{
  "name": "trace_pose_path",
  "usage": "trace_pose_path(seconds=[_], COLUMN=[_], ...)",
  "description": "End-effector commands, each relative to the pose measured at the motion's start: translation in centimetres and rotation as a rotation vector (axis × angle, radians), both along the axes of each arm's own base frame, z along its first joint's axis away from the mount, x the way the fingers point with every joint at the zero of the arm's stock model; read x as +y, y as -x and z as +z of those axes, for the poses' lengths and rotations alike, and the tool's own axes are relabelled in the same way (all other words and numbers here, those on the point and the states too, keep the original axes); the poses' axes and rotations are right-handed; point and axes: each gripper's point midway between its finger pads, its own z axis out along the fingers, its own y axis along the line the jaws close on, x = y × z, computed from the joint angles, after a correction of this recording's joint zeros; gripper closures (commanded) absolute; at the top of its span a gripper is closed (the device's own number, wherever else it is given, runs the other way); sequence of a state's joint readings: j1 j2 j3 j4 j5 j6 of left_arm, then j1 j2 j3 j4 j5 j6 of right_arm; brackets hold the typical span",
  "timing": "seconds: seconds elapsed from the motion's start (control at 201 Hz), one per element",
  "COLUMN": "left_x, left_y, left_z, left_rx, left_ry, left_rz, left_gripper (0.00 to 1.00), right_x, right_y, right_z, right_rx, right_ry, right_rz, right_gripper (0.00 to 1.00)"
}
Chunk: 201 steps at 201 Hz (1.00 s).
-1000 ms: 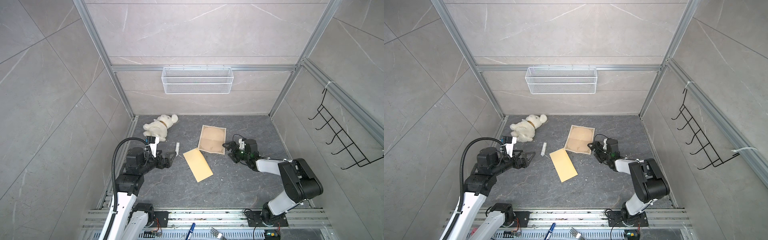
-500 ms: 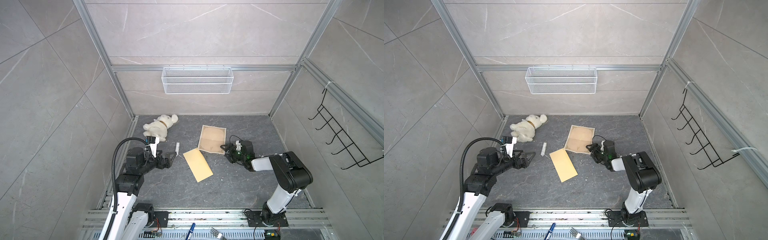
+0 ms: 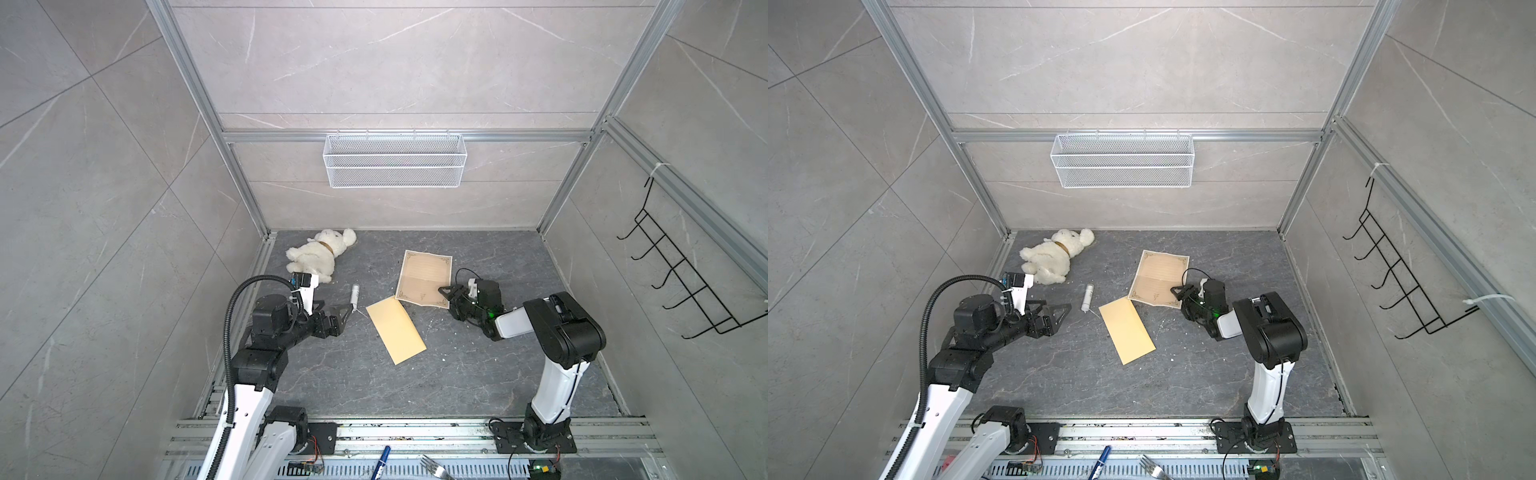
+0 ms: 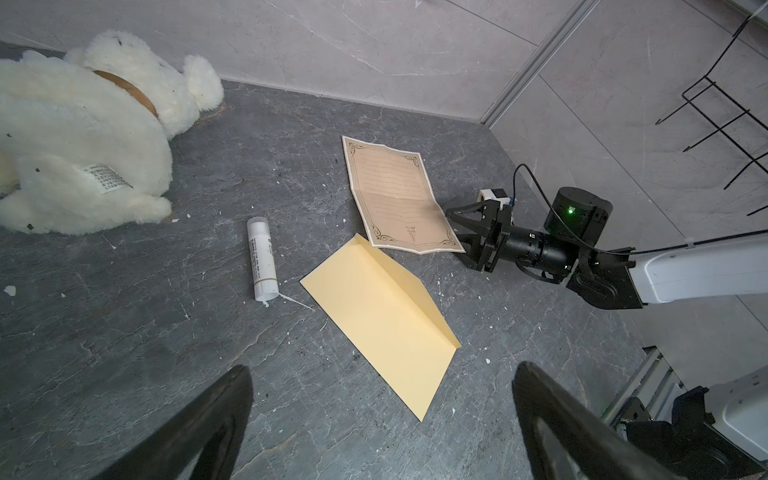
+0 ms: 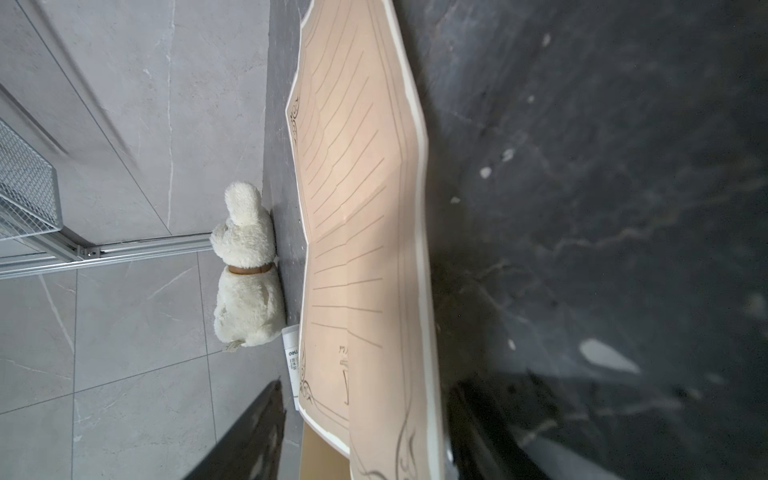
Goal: Place the letter into the envelope and seal it
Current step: 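Lower the right gripper onto the letter's edge nearest it and pinch it, then lift the cream letter with the right gripper, folding it upward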
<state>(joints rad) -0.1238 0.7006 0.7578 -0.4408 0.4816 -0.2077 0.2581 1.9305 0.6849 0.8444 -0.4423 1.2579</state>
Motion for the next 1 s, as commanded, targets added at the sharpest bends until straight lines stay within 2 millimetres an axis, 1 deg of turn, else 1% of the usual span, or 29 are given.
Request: trace_pose_path(seconds=[0.0,0.164,0.314,0.433,0.563,0.598,0.662,0.742,0.802,0.896,0.996], left_x=[-0.2,-0.2,-0.2,-0.2,-0.2,-0.2,-0.2,-0.2,-0.3,-0.5,-0.9], left_y=[0.2,0.1,0.1,0.1,0.1,0.1,0.2,0.3,0.4,0.6,1.0], left_z=[0.4,0.3,0.3,0.3,0.4,0.3,0.4,0.6,0.8,1.4,2.4], left_rx=[-0.021,-0.018,-0.016,-0.017,-0.019,-0.018,-0.022,-0.028,-0.038,-0.064,-0.109], left_ry=[-0.001,-0.002,-0.005,-0.007,-0.007,-0.008,-0.007,-0.006,-0.002,0.006,0.019], left_rz=[-0.021,-0.022,-0.02,-0.018,-0.02,-0.019,-0.02,-0.02,-0.027,-0.042,-0.072], left_gripper=[0.0,0.0,0.0,0.0,0.0,0.0,0.0,0.0,0.0,0.0,0.0], right_x=[0.4,0.5,0.3,0.3,0.3,0.3,0.3,0.5,0.7,1.0,1.3], right_y=[-1.0,-1.8,-2.1,-2.3,-2.7,-2.9,-3.2,-3.5,-3.5,-2.9,-1.6], right_z=[-0.5,-1.1,-1.2,-0.5,1.2,2.0,3.7,6.4,8.8,12.4,16.0], right_rx=[-0.005,-0.003,-0.008,-0.03,-0.074,-0.092,-0.13,-0.192,-0.25,-0.334,-0.437], right_ry=[-0.018,-0.038,-0.033,-0.026,-0.017,-0.019,-0.023,-0.02,-0.009,0.042,0.161], right_rz=[-0.019,-0.036,-0.048,-0.049,-0.047,-0.047,-0.047,-0.034,-0.01,0.045,0.14], right_gripper=[0.4,0.53,0.73,0.88,0.97,1.0,1.0,1.0,1.0,1.0,1.0])
